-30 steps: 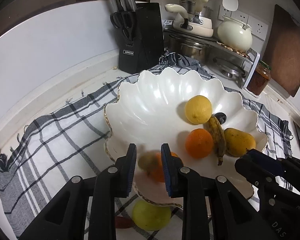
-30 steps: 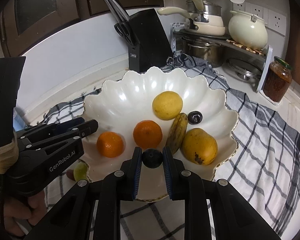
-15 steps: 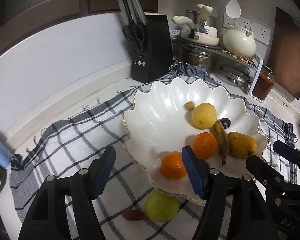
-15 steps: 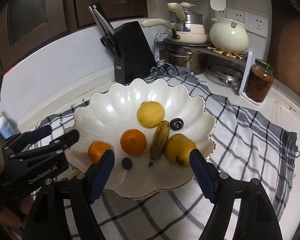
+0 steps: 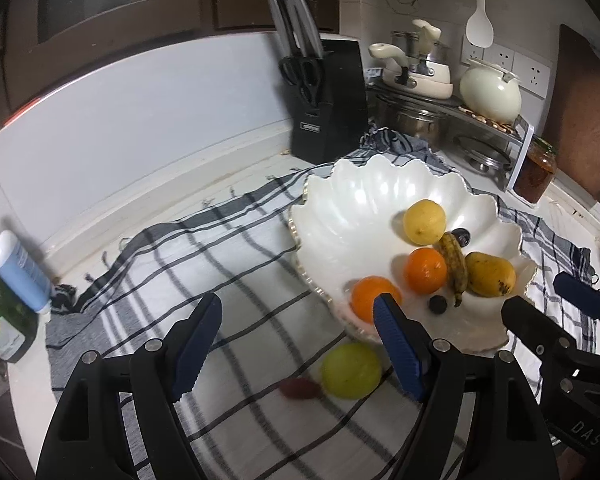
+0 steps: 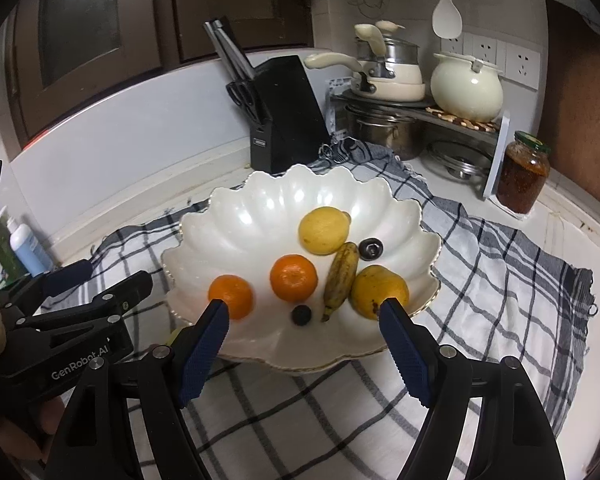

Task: Organize fruits
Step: 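Raise both tools and move them toward the red grape and green apple, then close the left tool on the red grape while the right tool closes on the green apple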

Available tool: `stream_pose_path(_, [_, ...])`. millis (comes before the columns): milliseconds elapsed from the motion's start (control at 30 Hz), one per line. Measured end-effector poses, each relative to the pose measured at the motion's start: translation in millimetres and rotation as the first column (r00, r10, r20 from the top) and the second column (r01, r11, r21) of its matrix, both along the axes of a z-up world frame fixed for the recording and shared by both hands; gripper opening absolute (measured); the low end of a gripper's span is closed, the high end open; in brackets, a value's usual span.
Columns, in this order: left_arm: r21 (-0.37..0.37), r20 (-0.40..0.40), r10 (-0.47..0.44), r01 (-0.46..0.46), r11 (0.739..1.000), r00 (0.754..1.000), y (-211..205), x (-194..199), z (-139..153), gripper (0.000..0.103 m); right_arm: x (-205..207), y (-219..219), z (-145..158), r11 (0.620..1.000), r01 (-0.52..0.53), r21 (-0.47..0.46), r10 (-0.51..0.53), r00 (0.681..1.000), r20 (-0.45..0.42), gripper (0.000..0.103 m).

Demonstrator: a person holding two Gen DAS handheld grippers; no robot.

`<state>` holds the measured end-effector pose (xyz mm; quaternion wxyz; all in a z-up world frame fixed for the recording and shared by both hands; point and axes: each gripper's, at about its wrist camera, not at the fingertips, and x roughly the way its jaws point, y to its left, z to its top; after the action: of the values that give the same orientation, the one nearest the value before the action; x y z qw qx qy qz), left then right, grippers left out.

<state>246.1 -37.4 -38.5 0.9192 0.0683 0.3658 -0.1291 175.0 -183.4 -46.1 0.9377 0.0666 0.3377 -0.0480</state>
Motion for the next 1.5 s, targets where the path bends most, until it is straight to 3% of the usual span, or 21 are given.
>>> stream_pose_path(267, [0.019, -0.002, 0.026, -0.026, 0.999, 1.000, 17, -14, -8, 0.078, -12, 17, -7, 1.000, -0.031, 0.002, 0.031, 0.999, 0.008, 0.078])
stream_pose_path(900, [0.048, -0.107, 0.009, -0.004, 0.999, 0.994, 17, -18, -68, 0.077, -16, 21, -48, 1.000, -0.009, -0.011, 0.008, 0.998, -0.062, 0.078])
stream_pose_path(1500, [0.080, -0.173, -0.045, 0.059, 0.995, 0.984, 8, -2, -95, 0.059, -11, 24, -66, 1.000, 0.017, -0.011, -0.018, 0.994, -0.106, 0.078])
